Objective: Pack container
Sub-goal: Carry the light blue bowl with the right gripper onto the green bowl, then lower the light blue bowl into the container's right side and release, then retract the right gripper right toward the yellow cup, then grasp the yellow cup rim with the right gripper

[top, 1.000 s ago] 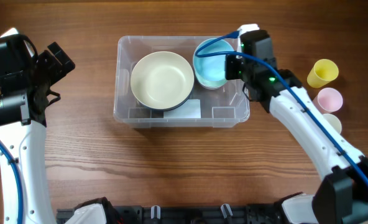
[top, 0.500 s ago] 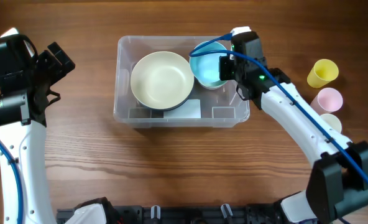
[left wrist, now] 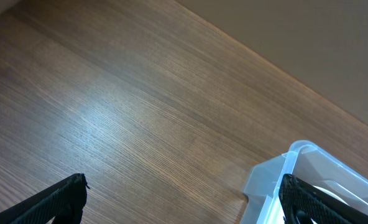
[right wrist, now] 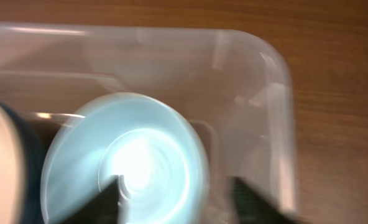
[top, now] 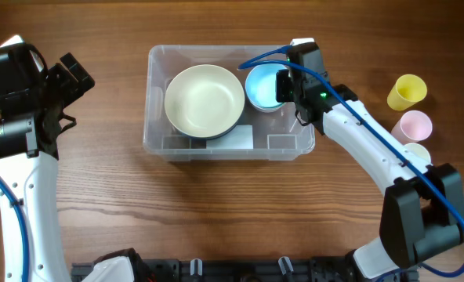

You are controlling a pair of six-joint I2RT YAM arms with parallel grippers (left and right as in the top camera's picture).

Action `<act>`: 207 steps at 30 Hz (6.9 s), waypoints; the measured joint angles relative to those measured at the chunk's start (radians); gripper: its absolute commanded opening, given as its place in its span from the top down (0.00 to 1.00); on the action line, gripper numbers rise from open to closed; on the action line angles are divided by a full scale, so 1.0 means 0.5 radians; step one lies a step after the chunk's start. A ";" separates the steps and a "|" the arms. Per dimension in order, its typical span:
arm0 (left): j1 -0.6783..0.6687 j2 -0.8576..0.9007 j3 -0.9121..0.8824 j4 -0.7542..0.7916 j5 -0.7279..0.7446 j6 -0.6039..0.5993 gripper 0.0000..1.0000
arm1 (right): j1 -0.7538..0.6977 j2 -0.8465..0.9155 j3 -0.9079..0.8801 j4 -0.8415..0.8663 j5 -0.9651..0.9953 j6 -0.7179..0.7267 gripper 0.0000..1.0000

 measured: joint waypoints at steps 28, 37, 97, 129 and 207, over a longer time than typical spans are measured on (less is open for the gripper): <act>0.000 0.000 0.000 0.000 0.000 0.000 0.00 | 0.350 -0.432 -0.001 -0.716 -0.443 0.015 0.96; 0.000 0.000 0.000 0.000 0.000 0.000 0.00 | 0.442 -0.304 -0.012 -0.711 -0.451 0.015 0.96; 0.000 0.000 0.000 0.000 0.000 0.000 0.00 | 0.734 -0.301 -0.012 -0.676 -0.694 -0.312 0.92; 0.000 0.000 0.000 0.000 0.000 0.000 0.00 | -0.198 -0.302 -0.012 -0.414 -0.069 0.497 0.96; 0.000 0.000 0.000 0.000 0.000 0.000 0.00 | -1.411 -0.465 -0.008 -0.496 -0.037 0.564 0.66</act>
